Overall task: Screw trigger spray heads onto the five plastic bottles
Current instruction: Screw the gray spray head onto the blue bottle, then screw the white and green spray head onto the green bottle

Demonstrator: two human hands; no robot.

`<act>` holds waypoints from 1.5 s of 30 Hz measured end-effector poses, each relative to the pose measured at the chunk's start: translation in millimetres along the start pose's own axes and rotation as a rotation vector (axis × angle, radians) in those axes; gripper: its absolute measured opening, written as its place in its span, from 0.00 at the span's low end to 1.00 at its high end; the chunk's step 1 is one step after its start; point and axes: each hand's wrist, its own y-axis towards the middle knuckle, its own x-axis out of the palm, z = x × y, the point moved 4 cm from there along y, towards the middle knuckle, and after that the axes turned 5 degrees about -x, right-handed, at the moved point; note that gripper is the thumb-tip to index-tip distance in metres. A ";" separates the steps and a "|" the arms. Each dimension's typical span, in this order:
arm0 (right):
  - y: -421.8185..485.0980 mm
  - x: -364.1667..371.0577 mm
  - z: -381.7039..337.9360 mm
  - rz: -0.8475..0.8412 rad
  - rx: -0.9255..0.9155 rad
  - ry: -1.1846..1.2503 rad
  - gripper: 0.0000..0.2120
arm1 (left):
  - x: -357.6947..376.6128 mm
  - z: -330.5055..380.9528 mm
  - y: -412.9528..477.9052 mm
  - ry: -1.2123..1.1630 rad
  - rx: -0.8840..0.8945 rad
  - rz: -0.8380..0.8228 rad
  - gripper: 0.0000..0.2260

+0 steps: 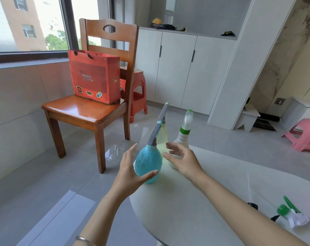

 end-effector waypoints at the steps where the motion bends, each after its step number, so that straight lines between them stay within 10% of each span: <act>1: -4.2 -9.7 -1.4 -0.001 -0.010 -0.012 0.15 | -2.4 11.5 -6.9 -0.013 0.049 0.055 0.45; 8: -46.4 -97.8 -0.2 0.053 -0.020 -0.108 0.08 | 46.4 69.9 -55.4 -0.014 0.289 0.081 0.26; 28: -231.4 -400.1 35.7 0.717 -0.153 -0.717 0.25 | 321.7 193.7 -82.3 0.188 0.346 -0.480 0.34; 36: -263.4 -445.9 113.8 0.861 0.154 -0.421 0.40 | 373.1 208.0 -103.7 0.136 0.314 -0.573 0.32; 45: -250.4 -455.7 139.5 0.794 0.219 -0.332 0.29 | 379.3 205.7 -110.0 0.139 0.287 -0.591 0.30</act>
